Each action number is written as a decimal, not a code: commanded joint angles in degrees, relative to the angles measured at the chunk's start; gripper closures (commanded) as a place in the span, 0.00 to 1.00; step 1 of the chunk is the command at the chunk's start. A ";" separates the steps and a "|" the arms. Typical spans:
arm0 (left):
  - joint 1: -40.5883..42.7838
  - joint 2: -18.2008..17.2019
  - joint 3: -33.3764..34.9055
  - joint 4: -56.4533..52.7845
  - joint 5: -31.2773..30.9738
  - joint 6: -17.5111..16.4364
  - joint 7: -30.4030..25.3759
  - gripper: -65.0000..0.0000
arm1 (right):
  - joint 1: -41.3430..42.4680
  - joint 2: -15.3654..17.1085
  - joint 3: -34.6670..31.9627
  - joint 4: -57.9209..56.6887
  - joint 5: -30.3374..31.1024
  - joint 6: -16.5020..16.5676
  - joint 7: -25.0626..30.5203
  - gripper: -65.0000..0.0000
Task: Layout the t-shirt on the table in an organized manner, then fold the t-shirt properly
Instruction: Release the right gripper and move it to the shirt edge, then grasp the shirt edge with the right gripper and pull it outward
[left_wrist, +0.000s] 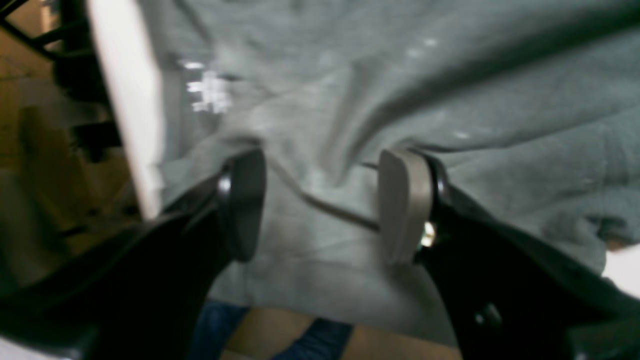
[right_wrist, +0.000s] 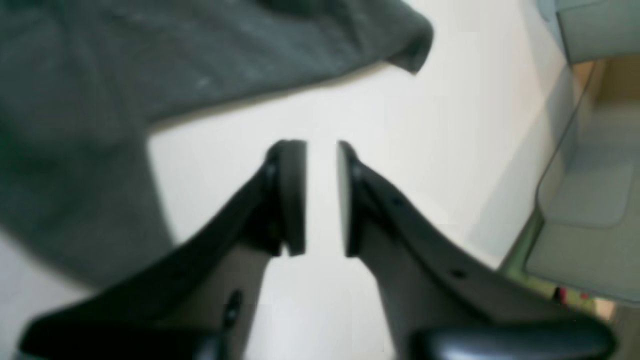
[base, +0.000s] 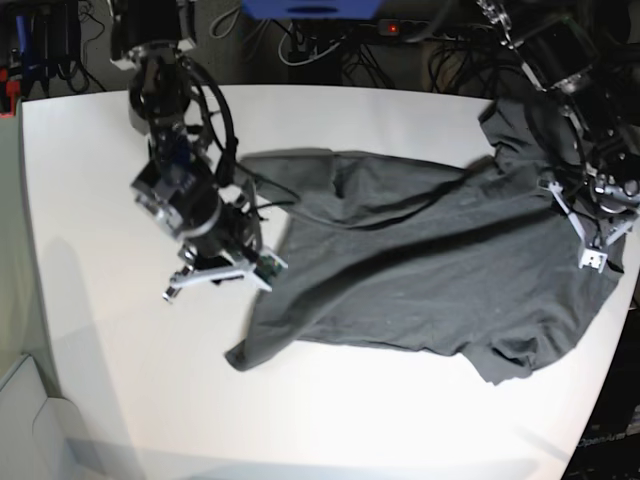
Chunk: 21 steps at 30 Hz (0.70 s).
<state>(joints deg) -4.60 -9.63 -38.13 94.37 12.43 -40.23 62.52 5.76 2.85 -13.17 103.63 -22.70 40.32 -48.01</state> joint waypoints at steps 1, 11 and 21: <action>-0.72 -0.61 -0.07 2.73 -0.16 0.23 0.47 0.46 | 2.99 0.00 0.11 -1.52 -0.20 -0.32 0.93 0.70; 6.14 3.17 -0.16 13.37 0.28 0.23 4.07 0.46 | 28.13 -2.81 0.64 -38.18 0.15 -0.32 4.10 0.43; 9.66 7.21 -5.61 15.65 -0.16 0.23 3.72 0.46 | 39.56 -3.86 0.64 -65.17 4.98 -0.32 18.69 0.43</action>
<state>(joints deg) 5.54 -2.02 -43.53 108.88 12.47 -40.25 67.00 43.00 -0.78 -12.64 37.67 -18.57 40.23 -30.37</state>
